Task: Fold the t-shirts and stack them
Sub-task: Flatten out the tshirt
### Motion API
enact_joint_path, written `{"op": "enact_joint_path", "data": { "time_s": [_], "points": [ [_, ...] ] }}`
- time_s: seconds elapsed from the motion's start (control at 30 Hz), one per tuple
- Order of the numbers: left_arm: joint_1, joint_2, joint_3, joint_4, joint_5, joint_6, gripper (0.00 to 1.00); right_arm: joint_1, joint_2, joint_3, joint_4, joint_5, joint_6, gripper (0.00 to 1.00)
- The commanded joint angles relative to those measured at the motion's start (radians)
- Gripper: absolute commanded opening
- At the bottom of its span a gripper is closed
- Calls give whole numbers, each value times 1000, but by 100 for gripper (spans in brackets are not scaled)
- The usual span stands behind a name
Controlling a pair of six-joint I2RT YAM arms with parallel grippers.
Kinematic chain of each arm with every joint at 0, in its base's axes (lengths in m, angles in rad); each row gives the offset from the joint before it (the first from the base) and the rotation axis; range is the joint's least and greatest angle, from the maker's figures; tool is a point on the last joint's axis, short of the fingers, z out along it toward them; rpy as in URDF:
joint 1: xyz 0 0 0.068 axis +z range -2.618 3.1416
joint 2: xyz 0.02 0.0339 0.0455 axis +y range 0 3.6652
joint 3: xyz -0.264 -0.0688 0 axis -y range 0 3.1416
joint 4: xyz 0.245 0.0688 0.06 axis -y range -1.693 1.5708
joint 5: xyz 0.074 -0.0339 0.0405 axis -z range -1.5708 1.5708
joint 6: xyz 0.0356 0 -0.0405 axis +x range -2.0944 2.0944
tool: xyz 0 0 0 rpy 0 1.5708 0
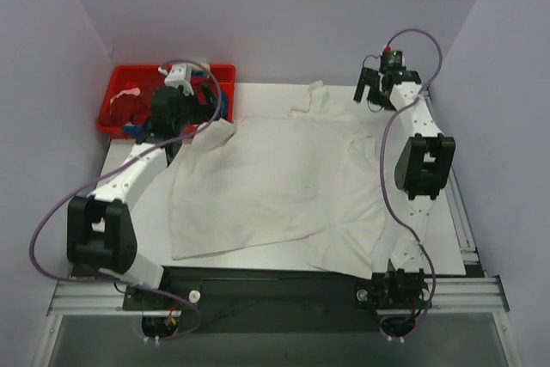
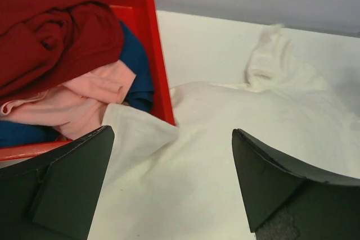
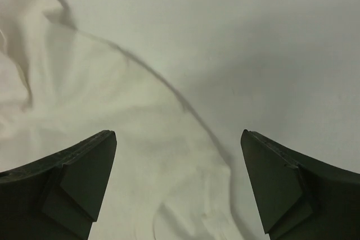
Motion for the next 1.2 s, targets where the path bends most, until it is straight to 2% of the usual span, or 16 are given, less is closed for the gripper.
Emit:
{"op": "enact_joint_path", "data": {
  "time_s": [0.0, 0.17, 0.27, 0.37, 0.47, 0.6, 0.87, 1.17],
  "points": [
    [-96, -151, -56, 95, -112, 57, 97, -7, -307, -149, 78, -48, 78, 100],
    [-161, -205, -231, 73, -183, 56, 98, 40, -467, -600, 253, -155, 150, 100],
    [-166, -216, -306, 51, -179, 47, 97, 85, -510, -718, 325, -227, 158, 100],
    [-164, -227, -381, 71, -179, 41, 97, 143, -478, -818, 393, -336, 187, 100],
    [-163, -214, -404, 73, -168, 36, 97, 146, -418, -826, 457, -475, 228, 100],
    [-163, -188, -430, 86, -122, 31, 97, 139, -297, -776, 450, -516, 262, 97],
    [-155, -44, -392, 103, -38, 16, 97, 47, -206, -753, 416, -467, 336, 96],
    [-115, 129, -296, 132, 84, -13, 97, -8, -189, -757, 355, -373, 316, 96]
  ]
}}
